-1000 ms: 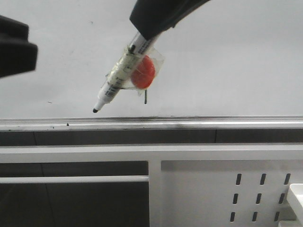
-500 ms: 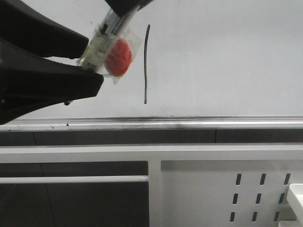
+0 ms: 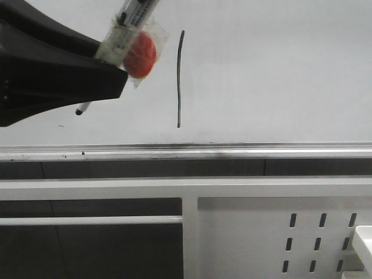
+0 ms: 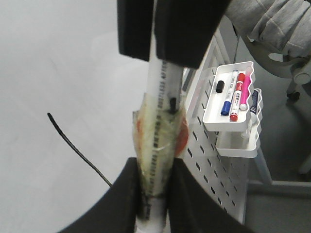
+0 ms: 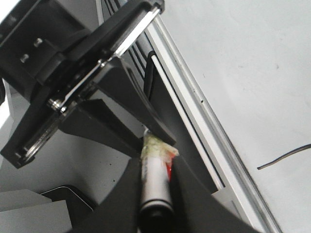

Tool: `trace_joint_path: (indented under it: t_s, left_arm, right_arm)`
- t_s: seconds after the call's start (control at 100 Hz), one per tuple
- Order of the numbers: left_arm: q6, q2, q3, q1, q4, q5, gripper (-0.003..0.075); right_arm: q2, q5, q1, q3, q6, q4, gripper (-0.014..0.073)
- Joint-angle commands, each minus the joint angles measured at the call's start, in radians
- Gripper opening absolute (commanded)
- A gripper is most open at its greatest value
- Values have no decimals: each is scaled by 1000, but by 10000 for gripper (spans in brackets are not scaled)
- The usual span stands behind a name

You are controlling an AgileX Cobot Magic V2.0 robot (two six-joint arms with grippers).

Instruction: Write number 1 on whiteboard

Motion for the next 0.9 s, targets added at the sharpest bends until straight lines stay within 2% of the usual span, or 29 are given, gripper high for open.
trace_joint_path:
  t_s: [0.0, 0.09, 0.14, 0.21, 0.33, 0.4, 0.45, 0.56, 0.7, 0.74, 0.77, 0.82, 0.84, 0.89]
  left_arm:
    - [-17, -12, -33, -8, -51, -123, -20]
    - [-17, -12, -33, -8, -51, -95, -20]
    - [-17, -12, -33, -8, -51, -91, -20]
    - [-17, -12, -33, -8, -51, -93, -20]
    - [-47, -12, -28, -8, -51, -84, -20]
    - [-109, -12, -12, -8, -69, -63, -20]
    - [-153, -12, 9, -8, -113, -64, -20]
    - [-155, -12, 73, -8, -266, -107, -20]
    - [-152, -6, 171, -8, -544, -208, -20]
    - [-143, 4, 197, -8, -639, -242, -20]
    - [-135, 14, 210, -8, -700, -261, -20]
    - [-116, 37, 222, -8, -780, -280, -20]
    - [-108, 48, 222, -8, -802, -282, -20]
    - [-102, 78, 220, -8, -825, -290, -20]
  right_arm:
    - [-18, -58, 1, -30, -3, 5, -69]
    - [-18, -71, 1, -30, -1, 5, -64]
    - [-18, -71, 1, -30, -1, 5, -27]
    - [-18, -68, 1, -30, -1, 5, 104]
    - [-18, -86, 1, -30, -1, 3, 420]
    - [-27, -101, 1, -30, -1, -5, 479]
    - [-35, -106, 1, -30, -1, -18, 465]
    - [-78, -103, -17, -30, 6, -43, 416]
    - [-145, -39, -83, -30, 69, -43, 337]
    - [-168, -5, -105, -27, 78, -43, 279]
    - [-182, 21, -118, -24, 78, -44, 204]
    - [-206, 66, -132, -19, 78, -54, -15]
    - [-216, 76, -134, -11, 81, -58, -73]
    - [-243, 76, -137, 7, 85, -58, -63]
